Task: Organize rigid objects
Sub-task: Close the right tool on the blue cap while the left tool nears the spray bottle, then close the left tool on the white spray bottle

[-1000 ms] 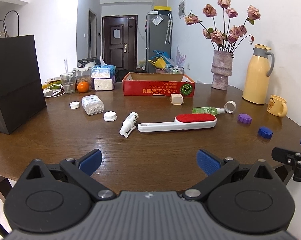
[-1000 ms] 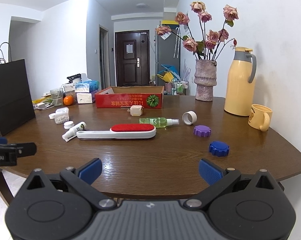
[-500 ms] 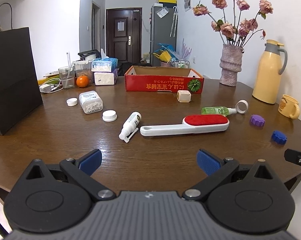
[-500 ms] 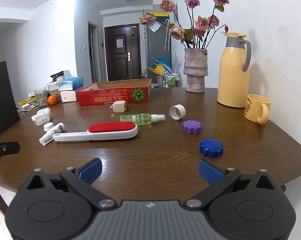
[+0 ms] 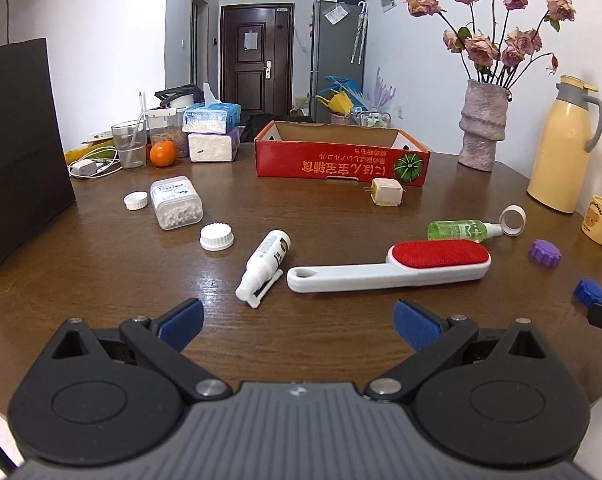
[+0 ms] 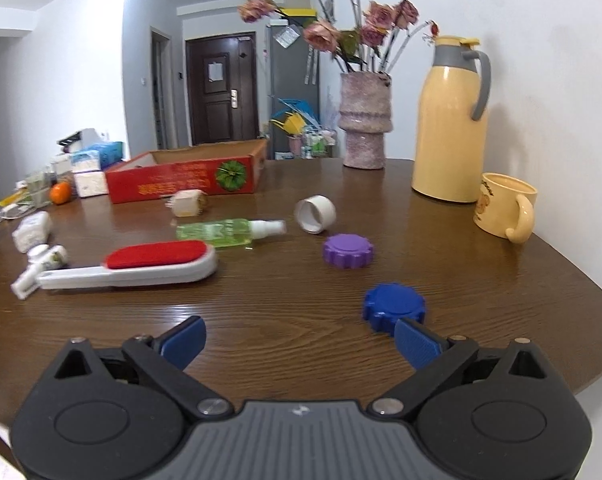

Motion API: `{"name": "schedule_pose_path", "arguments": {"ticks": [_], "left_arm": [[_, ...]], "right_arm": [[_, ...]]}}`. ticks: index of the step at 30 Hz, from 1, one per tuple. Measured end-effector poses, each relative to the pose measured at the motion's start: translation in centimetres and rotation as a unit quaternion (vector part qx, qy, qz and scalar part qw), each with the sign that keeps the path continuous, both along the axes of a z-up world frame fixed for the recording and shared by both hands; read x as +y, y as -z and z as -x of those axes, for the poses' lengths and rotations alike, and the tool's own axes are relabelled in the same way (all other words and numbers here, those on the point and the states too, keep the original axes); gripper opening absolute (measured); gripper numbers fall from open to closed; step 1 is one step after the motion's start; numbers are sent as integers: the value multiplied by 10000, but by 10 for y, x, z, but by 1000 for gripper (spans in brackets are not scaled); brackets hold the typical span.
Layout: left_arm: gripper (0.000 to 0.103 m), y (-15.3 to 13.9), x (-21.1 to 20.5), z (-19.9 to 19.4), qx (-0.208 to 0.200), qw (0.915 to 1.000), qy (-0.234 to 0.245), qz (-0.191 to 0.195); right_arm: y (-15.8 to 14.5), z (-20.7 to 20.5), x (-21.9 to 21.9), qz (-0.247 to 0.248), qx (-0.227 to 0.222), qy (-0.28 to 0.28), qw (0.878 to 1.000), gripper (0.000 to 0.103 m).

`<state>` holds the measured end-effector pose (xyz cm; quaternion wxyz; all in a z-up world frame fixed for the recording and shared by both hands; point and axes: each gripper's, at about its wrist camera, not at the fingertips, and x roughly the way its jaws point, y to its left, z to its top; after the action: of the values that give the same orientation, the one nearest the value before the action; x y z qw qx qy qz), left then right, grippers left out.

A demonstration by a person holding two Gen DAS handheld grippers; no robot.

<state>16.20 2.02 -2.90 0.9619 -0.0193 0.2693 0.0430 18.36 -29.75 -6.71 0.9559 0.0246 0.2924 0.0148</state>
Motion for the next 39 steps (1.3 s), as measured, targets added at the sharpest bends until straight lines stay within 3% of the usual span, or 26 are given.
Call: {"name": "schedule_pose_path", "arguments": {"ticks": [9, 19, 34, 39], "left_arm": [[103, 11, 3, -29, 185, 9997, -152, 26], [103, 17, 14, -56, 328, 9986, -403, 81], [103, 19, 47, -104, 463, 9974, -542, 54], [81, 27, 50, -123, 660, 9973, -330, -32]], "right_arm": [[24, -40, -38, 241, 166, 345, 9990, 79], [39, -66, -52, 129, 344, 189, 9991, 44], [27, -82, -37, -28, 184, 181, 9997, 43], [20, -86, -24, -12, 129, 134, 9998, 43]]}}
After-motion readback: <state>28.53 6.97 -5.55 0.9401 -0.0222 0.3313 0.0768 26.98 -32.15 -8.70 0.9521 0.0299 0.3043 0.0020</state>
